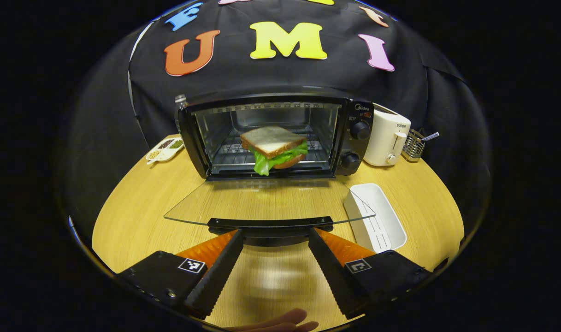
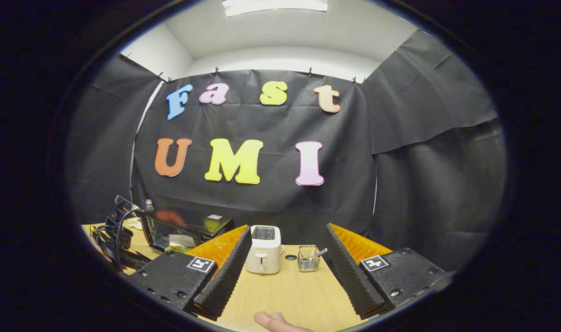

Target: Open the electric oven with the left hand, put the food in, and close the electric oven.

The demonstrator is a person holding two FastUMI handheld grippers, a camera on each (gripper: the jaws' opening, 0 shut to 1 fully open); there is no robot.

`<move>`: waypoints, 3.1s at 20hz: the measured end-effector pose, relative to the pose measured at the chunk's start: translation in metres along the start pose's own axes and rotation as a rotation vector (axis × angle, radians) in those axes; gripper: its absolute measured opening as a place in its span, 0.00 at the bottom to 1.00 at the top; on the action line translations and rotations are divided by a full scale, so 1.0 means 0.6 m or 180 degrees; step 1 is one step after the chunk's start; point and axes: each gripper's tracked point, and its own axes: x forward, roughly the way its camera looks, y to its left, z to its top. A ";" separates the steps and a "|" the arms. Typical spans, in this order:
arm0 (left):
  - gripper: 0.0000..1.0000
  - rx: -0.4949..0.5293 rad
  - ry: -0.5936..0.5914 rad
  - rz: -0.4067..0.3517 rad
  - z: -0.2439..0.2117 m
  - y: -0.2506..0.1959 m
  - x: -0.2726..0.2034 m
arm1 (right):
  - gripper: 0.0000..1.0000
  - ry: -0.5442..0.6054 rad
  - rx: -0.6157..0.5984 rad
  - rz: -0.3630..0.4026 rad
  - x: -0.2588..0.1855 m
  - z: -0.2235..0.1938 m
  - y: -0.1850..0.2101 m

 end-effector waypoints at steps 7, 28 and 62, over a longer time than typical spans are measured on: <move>0.94 0.0137 -0.0361 0.0016 0.065 0.006 -0.008 | 1.00 -0.0004 -0.0029 -0.0162 -0.006 0.012 0.004; 0.95 -0.0113 -0.0997 -0.0097 0.185 0.035 -0.016 | 1.00 -0.0064 0.0181 -0.0104 -0.050 0.026 0.051; 0.94 -0.0174 -0.1689 -0.0169 0.241 0.032 -0.159 | 1.00 0.0003 0.0103 -0.0155 -0.108 0.029 0.056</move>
